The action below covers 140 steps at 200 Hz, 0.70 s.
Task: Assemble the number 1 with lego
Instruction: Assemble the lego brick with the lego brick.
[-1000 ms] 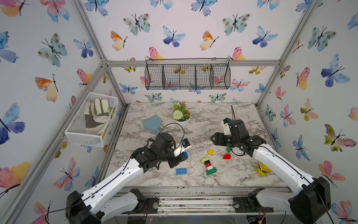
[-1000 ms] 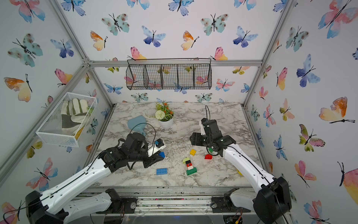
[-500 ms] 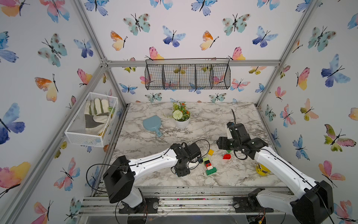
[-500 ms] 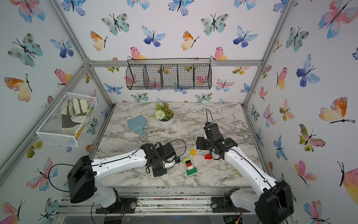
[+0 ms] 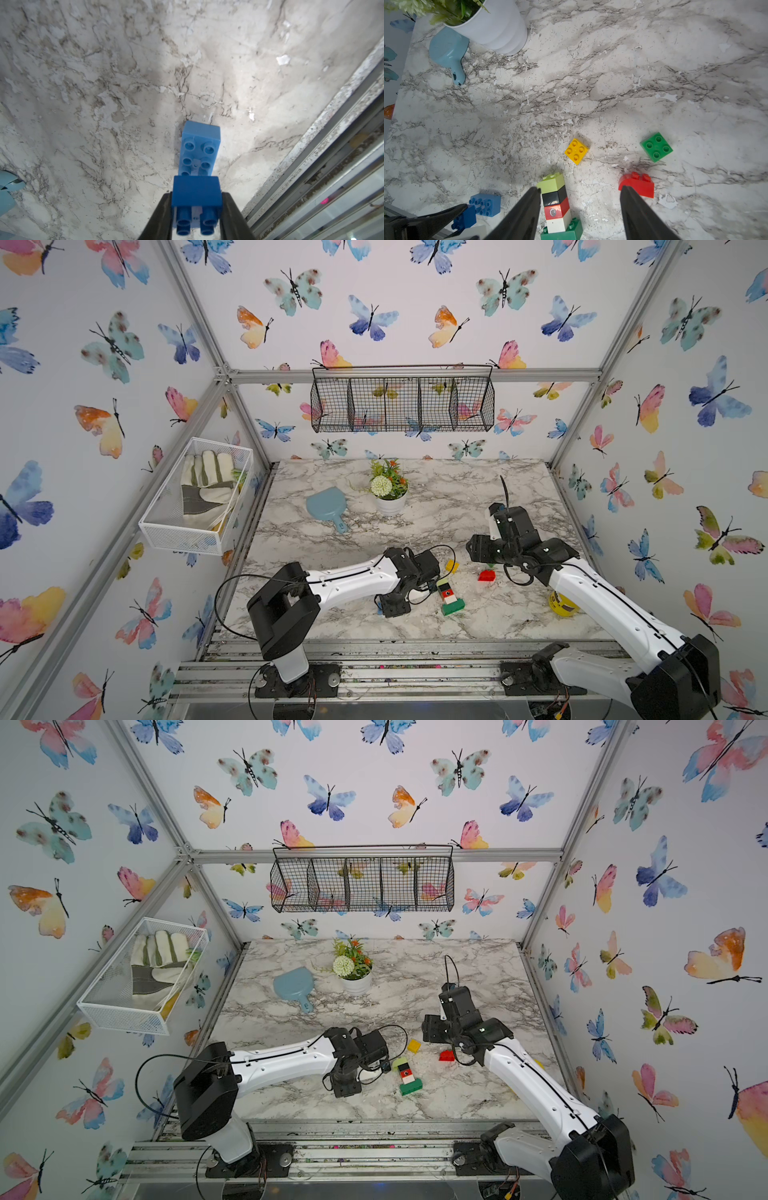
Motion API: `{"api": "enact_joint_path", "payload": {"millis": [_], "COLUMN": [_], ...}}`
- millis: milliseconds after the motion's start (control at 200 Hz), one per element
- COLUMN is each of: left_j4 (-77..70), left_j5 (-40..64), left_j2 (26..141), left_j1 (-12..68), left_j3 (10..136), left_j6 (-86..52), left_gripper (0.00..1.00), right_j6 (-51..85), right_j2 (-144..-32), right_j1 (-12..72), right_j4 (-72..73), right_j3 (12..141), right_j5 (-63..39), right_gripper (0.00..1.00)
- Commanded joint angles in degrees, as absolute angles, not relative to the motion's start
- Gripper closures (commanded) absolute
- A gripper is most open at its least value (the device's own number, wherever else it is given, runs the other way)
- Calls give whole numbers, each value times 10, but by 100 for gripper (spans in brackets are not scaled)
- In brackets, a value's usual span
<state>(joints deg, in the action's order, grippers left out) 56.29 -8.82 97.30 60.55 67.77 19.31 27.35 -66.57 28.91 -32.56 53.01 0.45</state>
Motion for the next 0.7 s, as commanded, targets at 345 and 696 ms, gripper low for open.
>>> {"api": "enact_joint_path", "payload": {"millis": [345,696], "left_j4": [536,533], "left_j5": [-80,-66], "left_j2": [990,1010], "left_j1": [590,588], "left_j3": [658,656], "left_j6": [216,227], "left_gripper": [75,76], "right_j6": [279,281], "right_j2": [-665,-663], "right_j1": [287,287], "right_j4": [-327,-325], "right_j3": [520,518], "right_j5": [-9,-12], "right_gripper": [34,34]}}
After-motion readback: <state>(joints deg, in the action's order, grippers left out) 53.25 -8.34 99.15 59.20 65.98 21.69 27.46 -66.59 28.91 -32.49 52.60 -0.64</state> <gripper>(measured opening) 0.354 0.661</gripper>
